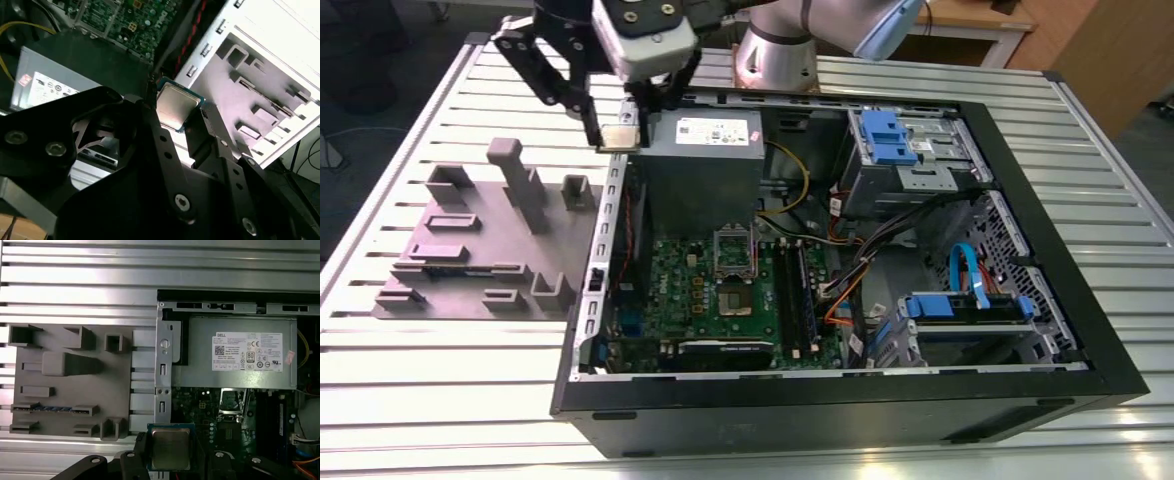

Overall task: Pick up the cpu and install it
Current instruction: 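Pick up the cpu and move it towards the insertion slot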

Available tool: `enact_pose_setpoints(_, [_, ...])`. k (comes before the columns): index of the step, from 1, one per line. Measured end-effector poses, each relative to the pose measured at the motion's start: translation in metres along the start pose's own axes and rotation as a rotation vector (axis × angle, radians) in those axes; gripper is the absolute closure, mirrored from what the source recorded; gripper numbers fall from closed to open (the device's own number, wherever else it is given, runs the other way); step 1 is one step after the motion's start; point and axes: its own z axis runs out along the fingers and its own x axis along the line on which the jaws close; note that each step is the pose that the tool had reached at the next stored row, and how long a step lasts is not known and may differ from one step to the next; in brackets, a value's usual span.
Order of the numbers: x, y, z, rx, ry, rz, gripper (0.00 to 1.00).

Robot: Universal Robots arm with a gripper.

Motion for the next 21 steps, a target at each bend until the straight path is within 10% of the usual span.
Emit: enact_pose_setpoints(21, [-0.0853,-0.0012,-0.0007,0.0,0.0,0.0,0.53])
